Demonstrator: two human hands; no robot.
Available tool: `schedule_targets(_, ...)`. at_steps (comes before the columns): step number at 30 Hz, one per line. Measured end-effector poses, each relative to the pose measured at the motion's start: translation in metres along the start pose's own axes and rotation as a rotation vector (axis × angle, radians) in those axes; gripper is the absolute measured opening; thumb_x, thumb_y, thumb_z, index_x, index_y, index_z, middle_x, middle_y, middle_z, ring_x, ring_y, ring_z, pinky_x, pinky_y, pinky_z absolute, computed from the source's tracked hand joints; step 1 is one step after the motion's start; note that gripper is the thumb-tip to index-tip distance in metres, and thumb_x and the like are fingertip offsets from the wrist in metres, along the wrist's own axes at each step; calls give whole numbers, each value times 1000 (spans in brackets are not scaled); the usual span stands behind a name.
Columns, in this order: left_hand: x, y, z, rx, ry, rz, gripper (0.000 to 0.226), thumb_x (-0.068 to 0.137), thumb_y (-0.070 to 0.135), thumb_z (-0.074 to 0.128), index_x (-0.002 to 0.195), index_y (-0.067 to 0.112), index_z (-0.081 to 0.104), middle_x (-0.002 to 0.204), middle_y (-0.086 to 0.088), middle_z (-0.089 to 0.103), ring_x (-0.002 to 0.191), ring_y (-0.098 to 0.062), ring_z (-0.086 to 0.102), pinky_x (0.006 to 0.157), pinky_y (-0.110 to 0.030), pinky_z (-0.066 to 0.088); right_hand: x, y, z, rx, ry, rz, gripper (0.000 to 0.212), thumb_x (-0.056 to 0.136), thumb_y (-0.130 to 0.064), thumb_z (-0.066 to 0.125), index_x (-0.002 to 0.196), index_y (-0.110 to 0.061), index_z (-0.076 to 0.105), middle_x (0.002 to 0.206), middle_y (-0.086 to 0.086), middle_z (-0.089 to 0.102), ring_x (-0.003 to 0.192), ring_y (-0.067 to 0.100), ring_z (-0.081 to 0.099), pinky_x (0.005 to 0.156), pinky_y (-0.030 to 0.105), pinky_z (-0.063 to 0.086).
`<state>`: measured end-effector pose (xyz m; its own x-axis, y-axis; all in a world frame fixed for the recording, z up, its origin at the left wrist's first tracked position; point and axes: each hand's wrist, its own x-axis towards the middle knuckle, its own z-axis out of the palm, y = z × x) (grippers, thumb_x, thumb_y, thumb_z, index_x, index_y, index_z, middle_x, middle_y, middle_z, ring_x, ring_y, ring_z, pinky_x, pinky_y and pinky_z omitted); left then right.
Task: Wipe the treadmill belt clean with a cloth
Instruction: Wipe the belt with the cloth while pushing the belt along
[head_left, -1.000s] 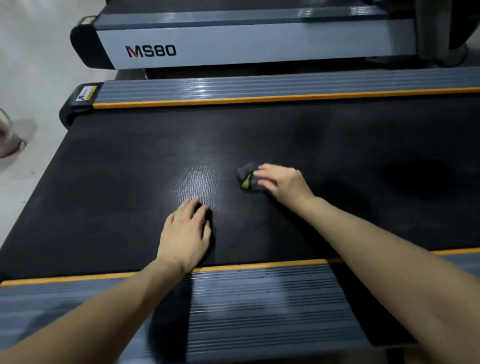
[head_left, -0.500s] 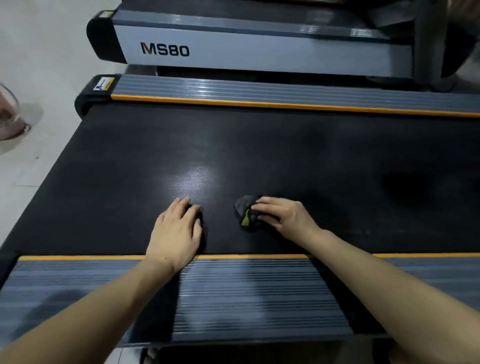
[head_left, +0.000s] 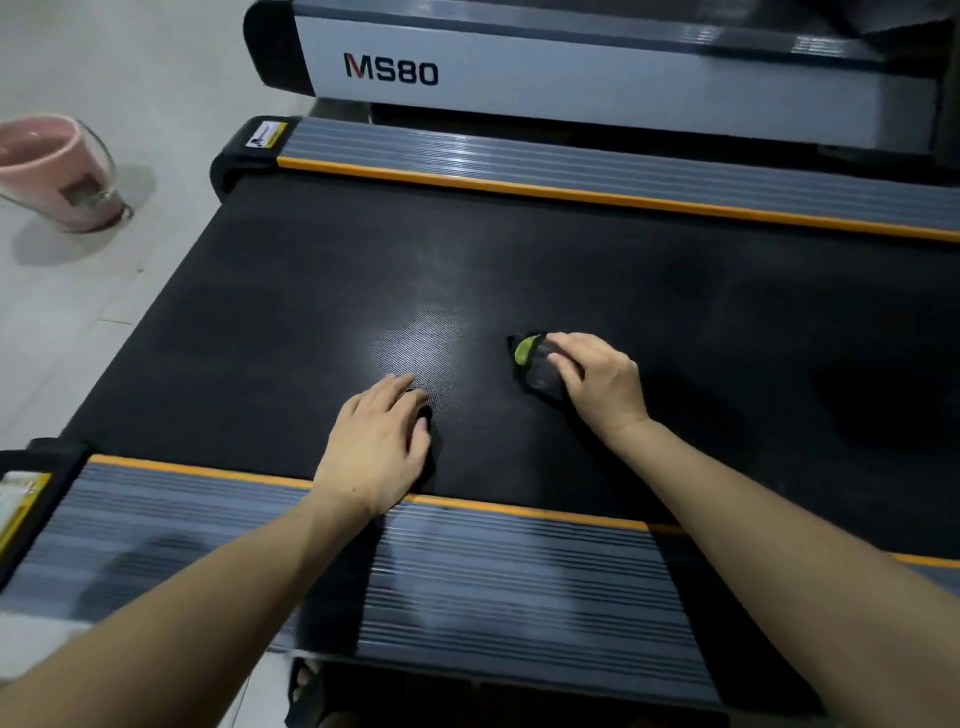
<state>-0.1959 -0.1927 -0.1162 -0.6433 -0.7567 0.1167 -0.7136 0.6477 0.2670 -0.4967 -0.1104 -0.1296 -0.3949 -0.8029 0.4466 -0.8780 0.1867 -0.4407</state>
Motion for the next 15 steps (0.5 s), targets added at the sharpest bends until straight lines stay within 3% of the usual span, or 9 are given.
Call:
schedule_targets(7, 0, 2, -3, 16, 3, -2, 44, 93, 44, 42, 127, 25, 64, 145, 3, 56, 139, -16, 46, 116, -39, 33, -5, 6, -11, 127, -236, -155, 46, 82, -40, 79, 123, -23, 69, 112, -4, 70, 102, 17, 66, 90, 34, 54)
schedule_targets(11, 0, 1, -3, 24, 11, -11, 46, 93, 46, 41, 127, 25, 64, 145, 4, 56, 140, -15, 45, 117, -38, 32, -9, 7, -10, 165, -253, -175, 48, 79, -39, 82, 121, -21, 70, 110, -3, 70, 99, 20, 64, 95, 29, 49)
schedule_targets(15, 1, 3, -3, 24, 17, -14, 46, 93, 46, 41, 127, 25, 64, 146, 3, 55, 140, -15, 45, 117, -38, 30, -19, -5, -12, 166, -241, -94, 40, 81, -29, 78, 120, -25, 68, 109, -2, 68, 98, 22, 65, 89, 39, 53)
